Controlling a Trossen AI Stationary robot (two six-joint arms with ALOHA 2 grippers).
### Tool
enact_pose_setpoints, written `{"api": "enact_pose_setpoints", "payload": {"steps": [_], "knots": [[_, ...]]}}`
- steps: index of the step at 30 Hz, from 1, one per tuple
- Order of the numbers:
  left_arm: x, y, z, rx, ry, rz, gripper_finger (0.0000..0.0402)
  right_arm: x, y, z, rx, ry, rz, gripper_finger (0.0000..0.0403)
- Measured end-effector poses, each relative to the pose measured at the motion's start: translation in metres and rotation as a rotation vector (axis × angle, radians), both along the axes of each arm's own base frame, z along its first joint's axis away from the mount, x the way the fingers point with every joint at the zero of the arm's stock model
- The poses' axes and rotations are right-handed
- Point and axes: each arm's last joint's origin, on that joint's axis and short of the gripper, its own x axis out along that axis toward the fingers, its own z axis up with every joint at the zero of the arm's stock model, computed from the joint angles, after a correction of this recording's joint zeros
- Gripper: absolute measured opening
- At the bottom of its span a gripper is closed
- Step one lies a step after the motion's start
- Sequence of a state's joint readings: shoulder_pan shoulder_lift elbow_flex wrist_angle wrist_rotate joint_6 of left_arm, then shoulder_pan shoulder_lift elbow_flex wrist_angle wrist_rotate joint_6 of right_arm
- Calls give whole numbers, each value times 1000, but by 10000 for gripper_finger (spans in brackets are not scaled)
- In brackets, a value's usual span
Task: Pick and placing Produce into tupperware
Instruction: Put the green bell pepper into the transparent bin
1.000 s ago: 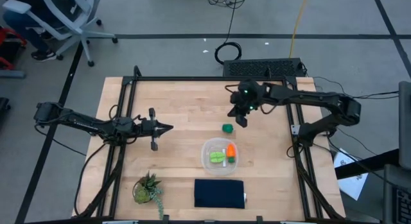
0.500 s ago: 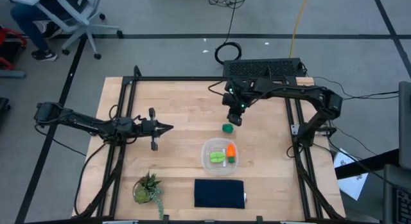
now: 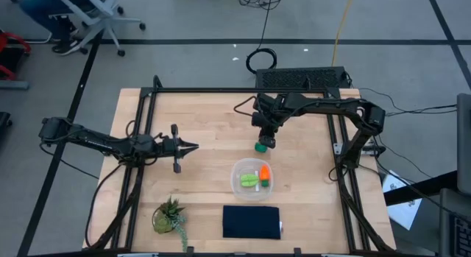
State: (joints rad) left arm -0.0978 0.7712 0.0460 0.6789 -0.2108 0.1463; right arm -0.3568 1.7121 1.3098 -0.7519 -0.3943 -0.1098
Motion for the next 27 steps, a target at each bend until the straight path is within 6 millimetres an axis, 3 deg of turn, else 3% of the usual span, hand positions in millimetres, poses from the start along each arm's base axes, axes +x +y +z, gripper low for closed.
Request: {"api": "enact_pose_setpoints", "payload": {"steps": [8,15,20,27], "knots": [[0,0,-3,-21,31,1,31,-2,1,-2,-5,11,26,240],[0,0,-3,-21,31,1,31,-9,1,-22,-46,44,-7,336],[0,0,-3,-21,31,1,31,-11,1,-33,-50,30,-11,363],[0,0,-3,-21,30,1,31,-11,2,-43,-64,-11,-16,366]]}}
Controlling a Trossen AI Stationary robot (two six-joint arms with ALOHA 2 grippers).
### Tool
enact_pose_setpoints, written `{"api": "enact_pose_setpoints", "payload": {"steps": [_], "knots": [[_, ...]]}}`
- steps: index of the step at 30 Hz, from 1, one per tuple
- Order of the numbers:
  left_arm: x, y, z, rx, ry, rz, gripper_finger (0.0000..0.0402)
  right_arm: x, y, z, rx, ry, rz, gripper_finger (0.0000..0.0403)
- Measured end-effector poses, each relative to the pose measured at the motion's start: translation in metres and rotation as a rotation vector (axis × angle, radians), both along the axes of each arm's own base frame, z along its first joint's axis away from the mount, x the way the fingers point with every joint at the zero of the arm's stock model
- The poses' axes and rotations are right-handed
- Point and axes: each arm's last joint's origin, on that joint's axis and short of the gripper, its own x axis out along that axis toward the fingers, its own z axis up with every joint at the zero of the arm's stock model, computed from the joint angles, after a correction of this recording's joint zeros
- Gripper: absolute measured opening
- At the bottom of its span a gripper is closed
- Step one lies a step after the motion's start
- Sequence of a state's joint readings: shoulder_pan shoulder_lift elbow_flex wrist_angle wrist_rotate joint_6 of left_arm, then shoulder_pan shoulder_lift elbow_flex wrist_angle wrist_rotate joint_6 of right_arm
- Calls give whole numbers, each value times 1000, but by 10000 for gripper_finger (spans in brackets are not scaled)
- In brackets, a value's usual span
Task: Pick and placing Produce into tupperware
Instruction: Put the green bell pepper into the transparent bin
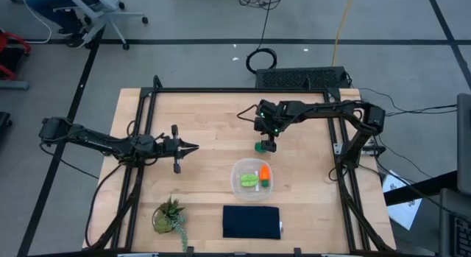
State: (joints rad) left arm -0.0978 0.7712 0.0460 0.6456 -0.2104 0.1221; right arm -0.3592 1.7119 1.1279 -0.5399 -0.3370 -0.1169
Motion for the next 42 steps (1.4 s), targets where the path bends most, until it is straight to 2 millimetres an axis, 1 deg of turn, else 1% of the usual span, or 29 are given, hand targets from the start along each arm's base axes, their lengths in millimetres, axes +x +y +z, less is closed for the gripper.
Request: {"api": "enact_pose_setpoints", "payload": {"steps": [18,27,32,38,42], "knots": [[0,0,0,-3,-1,0,31,-9,4,-24,3,-17,-22,366],[0,0,0,-3,-1,0,31,-12,5,-30,-3,-34,-23,366],[0,0,0,-3,-1,0,31,-16,7,-38,-3,-34,-20,362],[0,0,0,-1,-1,0,31,-13,8,-37,-17,-63,-4,353],[0,0,0,-3,-1,0,31,-9,14,-36,-34,-97,29,344]]}}
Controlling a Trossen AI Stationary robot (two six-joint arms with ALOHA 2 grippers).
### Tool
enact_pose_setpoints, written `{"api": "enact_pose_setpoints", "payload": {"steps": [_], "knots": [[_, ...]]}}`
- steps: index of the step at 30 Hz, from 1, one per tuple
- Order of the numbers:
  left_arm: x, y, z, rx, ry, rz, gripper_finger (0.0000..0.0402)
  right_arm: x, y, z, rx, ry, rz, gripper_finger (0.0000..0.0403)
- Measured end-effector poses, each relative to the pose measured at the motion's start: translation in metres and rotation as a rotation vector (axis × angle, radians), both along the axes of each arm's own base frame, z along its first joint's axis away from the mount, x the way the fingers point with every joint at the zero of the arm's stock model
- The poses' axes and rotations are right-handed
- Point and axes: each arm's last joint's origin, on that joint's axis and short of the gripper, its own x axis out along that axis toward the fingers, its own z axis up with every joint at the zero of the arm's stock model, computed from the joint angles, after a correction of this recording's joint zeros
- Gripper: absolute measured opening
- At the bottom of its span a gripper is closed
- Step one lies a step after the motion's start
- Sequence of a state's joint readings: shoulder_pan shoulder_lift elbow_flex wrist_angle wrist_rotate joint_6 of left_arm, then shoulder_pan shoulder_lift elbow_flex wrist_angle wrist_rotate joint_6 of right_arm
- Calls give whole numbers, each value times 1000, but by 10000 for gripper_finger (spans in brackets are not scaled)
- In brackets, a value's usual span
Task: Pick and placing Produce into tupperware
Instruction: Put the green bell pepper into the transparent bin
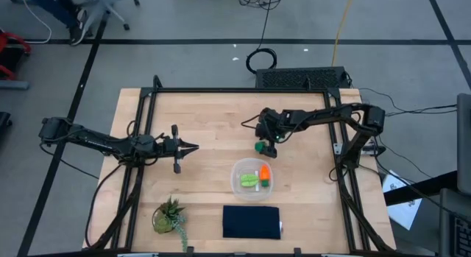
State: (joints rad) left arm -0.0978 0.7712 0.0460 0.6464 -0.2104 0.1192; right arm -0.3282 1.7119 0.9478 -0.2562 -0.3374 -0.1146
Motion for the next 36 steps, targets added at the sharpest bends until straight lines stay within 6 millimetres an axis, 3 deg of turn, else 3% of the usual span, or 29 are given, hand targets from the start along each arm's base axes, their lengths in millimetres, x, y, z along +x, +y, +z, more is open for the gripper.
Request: {"api": "enact_pose_setpoints", "payload": {"steps": [14,29,36], "knots": [[0,0,0,-1,0,0,31,3,9,0,7,1,16,295],[0,0,0,-9,-1,1,31,5,15,0,6,-3,36,212],[0,0,0,-12,-1,1,31,5,14,1,5,-7,35,206]]}}
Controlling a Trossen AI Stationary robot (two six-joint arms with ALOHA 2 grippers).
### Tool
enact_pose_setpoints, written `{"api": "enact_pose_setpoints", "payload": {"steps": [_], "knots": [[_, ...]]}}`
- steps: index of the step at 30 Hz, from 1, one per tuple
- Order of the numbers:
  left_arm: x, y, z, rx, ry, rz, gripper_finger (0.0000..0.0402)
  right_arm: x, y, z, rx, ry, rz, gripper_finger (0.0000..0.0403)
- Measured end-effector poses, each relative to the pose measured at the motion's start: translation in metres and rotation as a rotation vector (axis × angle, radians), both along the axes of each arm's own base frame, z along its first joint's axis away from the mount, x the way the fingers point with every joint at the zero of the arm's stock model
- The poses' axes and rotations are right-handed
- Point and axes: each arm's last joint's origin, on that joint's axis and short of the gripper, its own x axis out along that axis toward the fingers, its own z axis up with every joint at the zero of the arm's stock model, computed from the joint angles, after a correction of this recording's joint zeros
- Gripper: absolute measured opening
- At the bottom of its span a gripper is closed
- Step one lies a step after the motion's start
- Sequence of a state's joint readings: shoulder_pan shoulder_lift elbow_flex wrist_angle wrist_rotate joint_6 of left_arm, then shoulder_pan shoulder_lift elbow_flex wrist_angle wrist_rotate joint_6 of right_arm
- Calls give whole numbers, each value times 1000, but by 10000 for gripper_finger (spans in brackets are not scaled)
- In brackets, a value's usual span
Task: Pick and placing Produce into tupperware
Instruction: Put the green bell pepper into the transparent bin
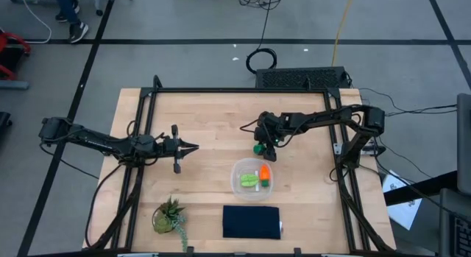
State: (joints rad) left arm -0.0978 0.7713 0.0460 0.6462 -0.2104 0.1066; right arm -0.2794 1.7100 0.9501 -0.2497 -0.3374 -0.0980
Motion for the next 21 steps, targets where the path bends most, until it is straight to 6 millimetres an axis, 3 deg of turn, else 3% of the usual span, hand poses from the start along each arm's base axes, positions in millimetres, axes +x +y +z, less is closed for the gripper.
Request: {"api": "enact_pose_setpoints", "payload": {"steps": [21], "knots": [[0,0,0,-3,0,0,31,13,-4,26,1,20,8,205]]}}
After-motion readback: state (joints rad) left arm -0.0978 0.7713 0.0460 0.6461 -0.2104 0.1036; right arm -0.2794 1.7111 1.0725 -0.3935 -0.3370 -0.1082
